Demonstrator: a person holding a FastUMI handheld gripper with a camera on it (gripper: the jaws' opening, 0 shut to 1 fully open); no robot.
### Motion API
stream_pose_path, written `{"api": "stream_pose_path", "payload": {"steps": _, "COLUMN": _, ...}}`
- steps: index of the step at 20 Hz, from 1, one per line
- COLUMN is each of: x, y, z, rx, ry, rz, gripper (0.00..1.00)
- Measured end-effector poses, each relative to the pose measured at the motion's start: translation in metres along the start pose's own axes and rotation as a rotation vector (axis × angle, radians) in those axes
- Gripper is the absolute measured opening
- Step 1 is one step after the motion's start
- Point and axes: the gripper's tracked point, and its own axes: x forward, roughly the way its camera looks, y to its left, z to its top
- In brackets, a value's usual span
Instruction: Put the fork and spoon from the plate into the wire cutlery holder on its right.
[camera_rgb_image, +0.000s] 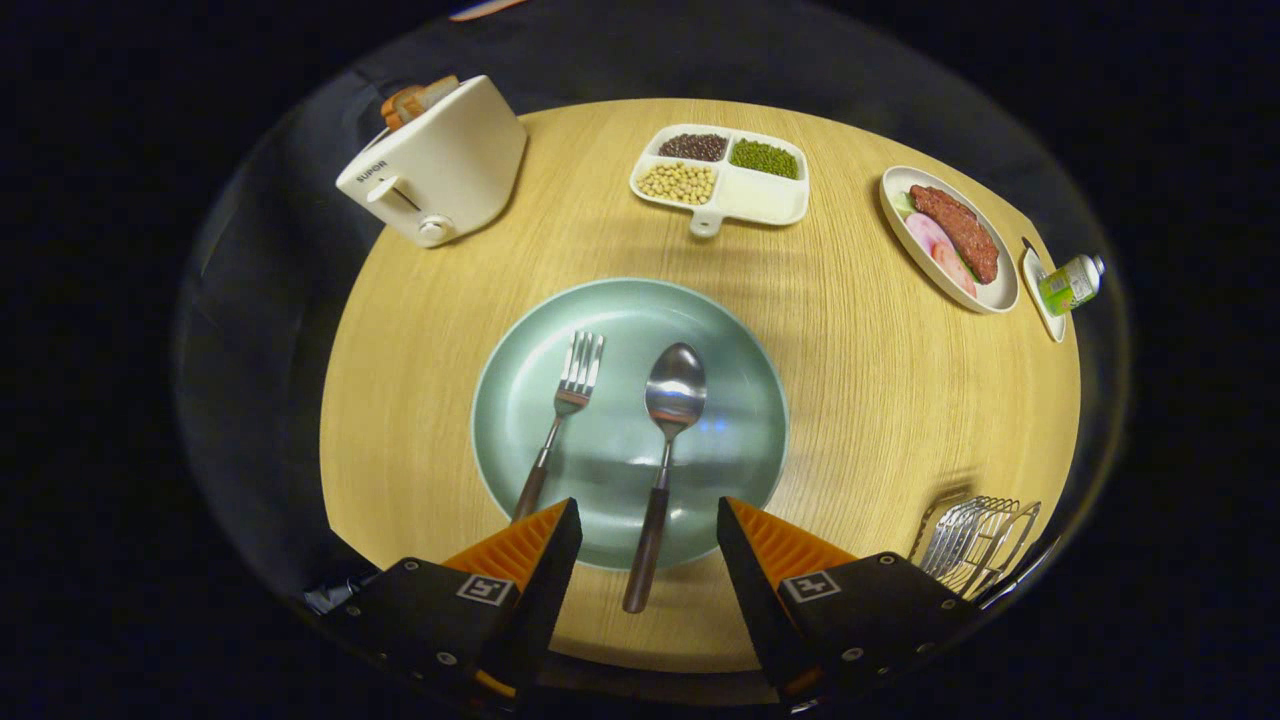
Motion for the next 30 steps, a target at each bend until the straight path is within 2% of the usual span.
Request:
{"api": "stream_pose_path", "payload": {"steps": 2, "x": 0.009, "y": -0.001, "z": 0.000, "rx": 0.008, "ry": 0.020, "rz": -0.014, "gripper": 0.79}}
{"api": "stream_pose_path", "payload": {"steps": 4, "x": 0.017, "y": -0.002, "z": 0.000, "rx": 0.020, "ry": 0.035, "rz": -0.031, "gripper": 0.70}}
{"api": "stream_pose_path", "payload": {"steps": 6, "x": 0.026, "y": -0.006, "z": 0.000, "rx": 0.038, "ry": 0.042, "rz": -0.060, "gripper": 0.60}}
{"api": "stream_pose_path", "payload": {"steps": 7, "x": 0.029, "y": -0.006, "z": -0.002, "rx": 0.048, "ry": 0.050, "rz": -0.067, "gripper": 0.49}}
{"api": "stream_pose_path", "payload": {"steps": 11, "x": 0.040, "y": -0.007, "z": -0.005, "rx": 0.103, "ry": 0.062, "rz": -0.081, "gripper": 0.25}}
{"api": "stream_pose_path", "payload": {"steps": 15, "x": 0.039, "y": -0.005, "z": -0.003, "rx": 0.123, "ry": 0.033, "rz": -0.045, "gripper": 0.09}}
{"api": "stream_pose_path", "payload": {"steps": 19, "x": 0.019, "y": -0.003, "z": 0.003, "rx": 0.106, "ry": -0.027, "rz": 0.003, "gripper": 0.07}}
{"api": "stream_pose_path", "payload": {"steps": 24, "x": -0.019, "y": -0.019, "z": 0.007, "rx": 0.084, "ry": -0.113, "rz": 0.011, "gripper": 0.07}}
{"api": "stream_pose_path", "payload": {"steps": 28, "x": -0.041, "y": -0.028, "z": 0.005, "rx": 0.131, "ry": -0.150, "rz": 0.058, "gripper": 0.07}}
{"api": "stream_pose_path", "payload": {"steps": 30, "x": -0.061, "y": -0.040, "z": 0.006, "rx": 0.130, "ry": -0.192, "rz": 0.047, "gripper": 0.07}}
